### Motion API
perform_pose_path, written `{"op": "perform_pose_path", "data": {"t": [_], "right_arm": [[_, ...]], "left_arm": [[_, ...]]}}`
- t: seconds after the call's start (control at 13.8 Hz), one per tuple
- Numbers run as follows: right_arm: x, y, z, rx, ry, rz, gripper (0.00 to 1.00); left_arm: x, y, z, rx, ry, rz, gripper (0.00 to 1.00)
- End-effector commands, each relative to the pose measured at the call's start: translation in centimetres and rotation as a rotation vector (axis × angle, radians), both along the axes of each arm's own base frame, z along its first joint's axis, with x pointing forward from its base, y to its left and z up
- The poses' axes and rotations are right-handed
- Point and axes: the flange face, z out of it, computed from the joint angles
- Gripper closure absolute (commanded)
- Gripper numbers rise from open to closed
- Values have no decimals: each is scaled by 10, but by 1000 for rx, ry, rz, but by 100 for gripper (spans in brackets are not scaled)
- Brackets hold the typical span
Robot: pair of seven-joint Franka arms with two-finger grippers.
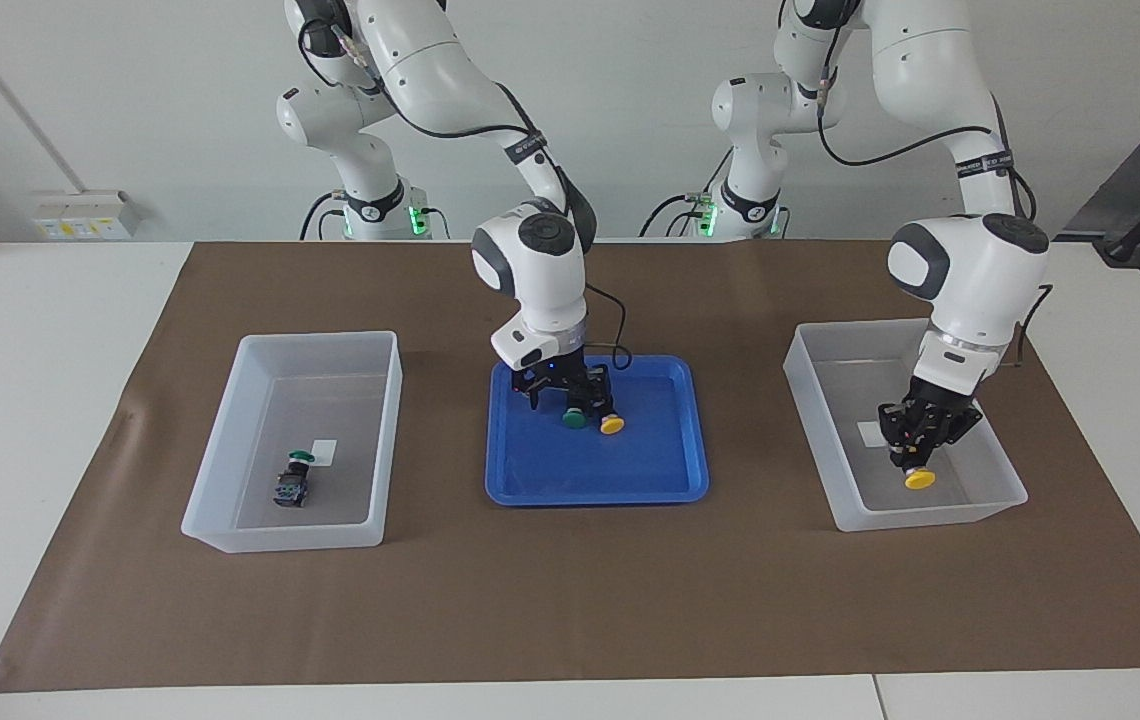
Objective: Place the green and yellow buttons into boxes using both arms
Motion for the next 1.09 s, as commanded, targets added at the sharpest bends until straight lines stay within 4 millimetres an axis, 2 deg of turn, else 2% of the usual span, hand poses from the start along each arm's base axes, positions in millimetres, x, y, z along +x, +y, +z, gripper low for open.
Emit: {"op": "perform_pose_path", "data": {"t": [0.0,0.15,0.22,0.29,0.36,0.44,0.58,0.73,0.87,1.02], "right_arm": [[-5,-1,-3,3,-22,-7,0],[-11,8,-3,2,-21,8,0],[-11,8,-3,2,-21,11,20],[-11,6,-5,0,-20,14,59],[-12,5,-7,0,-19,12,92],[-12,5,-7,1,-17,6,100],[-8,4,-2,2,-21,4,100],[0,-6,18,8,-37,-6,100],[13,-31,58,2,-38,-13,100],[32,-79,103,-21,-38,14,100]], "left_arm": [[10,3,-32,9,-61,2,100],[14,-1,-37,11,-64,-6,100],[14,-4,-39,12,-62,-10,100],[13,-7,-42,9,-55,-13,82],[10,-6,-46,10,-46,-13,14],[9,-6,-46,10,-38,-16,0],[10,-5,-37,9,-43,-16,0],[9,-4,-17,2,-37,-17,0],[4,-5,12,-6,-37,-18,0],[-7,-8,41,-22,14,-33,0]]}}
